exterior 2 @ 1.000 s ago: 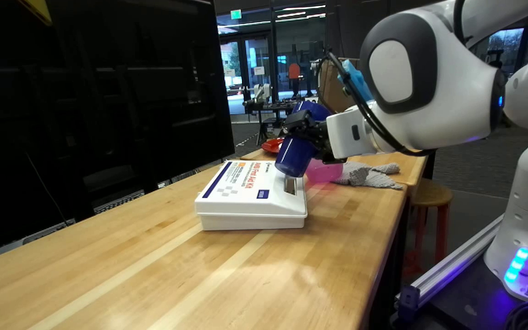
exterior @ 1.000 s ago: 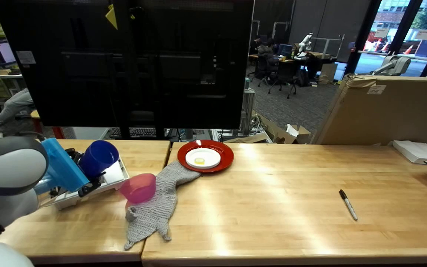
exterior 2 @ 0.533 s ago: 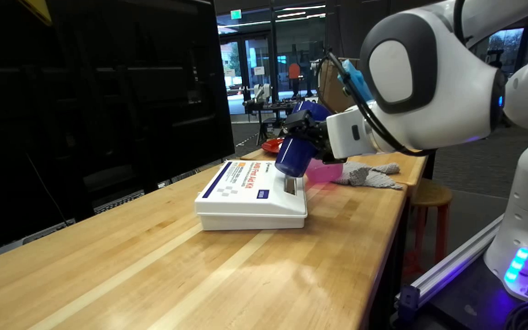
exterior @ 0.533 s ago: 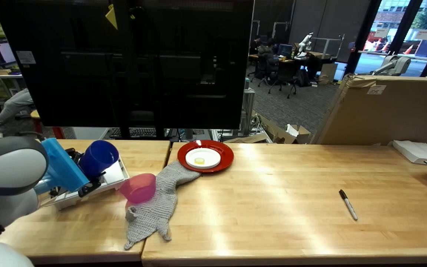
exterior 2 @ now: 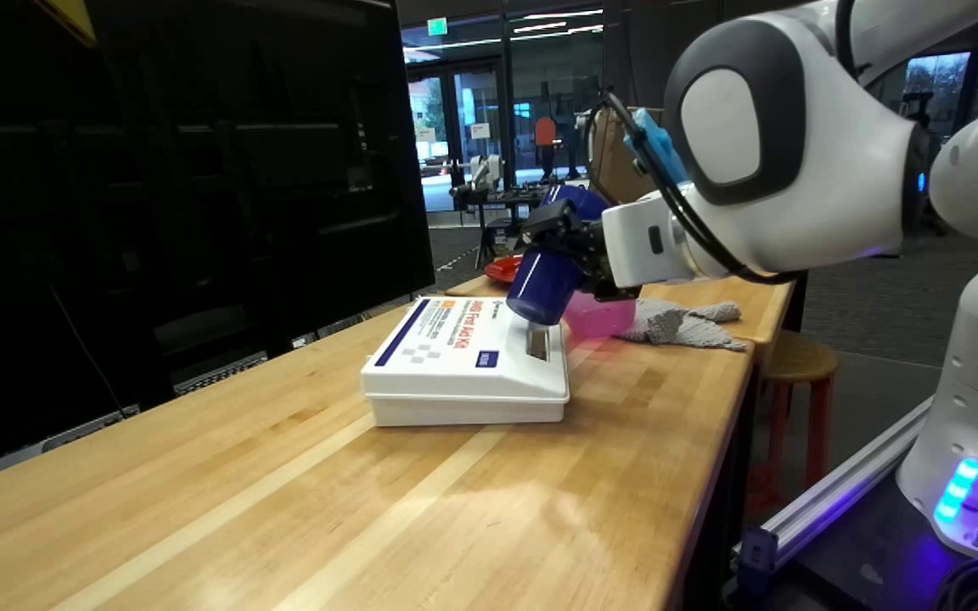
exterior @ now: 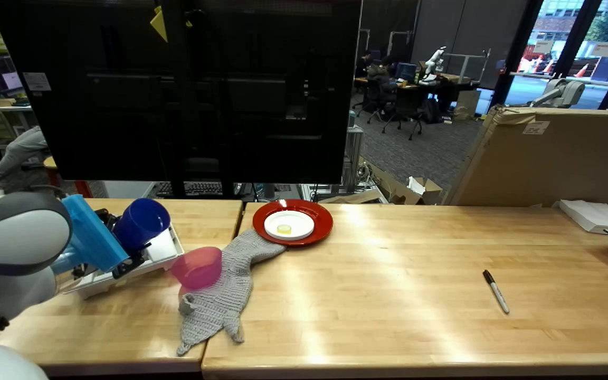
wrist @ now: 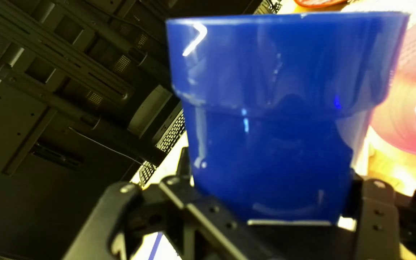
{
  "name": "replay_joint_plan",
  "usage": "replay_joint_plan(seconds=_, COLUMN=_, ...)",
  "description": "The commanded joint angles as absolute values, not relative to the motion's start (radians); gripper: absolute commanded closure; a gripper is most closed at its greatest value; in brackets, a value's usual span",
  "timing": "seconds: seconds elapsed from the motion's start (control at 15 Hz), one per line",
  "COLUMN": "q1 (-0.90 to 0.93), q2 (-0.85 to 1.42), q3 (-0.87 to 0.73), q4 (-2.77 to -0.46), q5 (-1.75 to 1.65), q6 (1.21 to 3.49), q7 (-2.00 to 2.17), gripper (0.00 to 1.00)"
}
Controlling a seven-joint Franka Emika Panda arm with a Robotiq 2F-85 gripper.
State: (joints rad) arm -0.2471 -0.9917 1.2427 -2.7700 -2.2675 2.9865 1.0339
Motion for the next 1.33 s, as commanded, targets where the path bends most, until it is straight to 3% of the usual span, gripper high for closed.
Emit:
replay_joint_plan(seconds=0.0, q1=-0.220, q2=-0.938, q3=1.168, q4=-2.771, q5=-2.327, q6=2.935, q7=1.077, gripper=0.42)
replay_joint_plan(seconds=0.53, q1=-0.193, q2=-0.852, q3=1.094, q4=-2.772, q5=-2.437, q6=2.831, q7=1.236, gripper=0.42)
replay_joint_plan(seconds=1.27, q1=-0.215, q2=-0.868, q3=1.118, q4=-2.772, q5=-2.421, q6=2.764, q7=1.485, gripper=0.42)
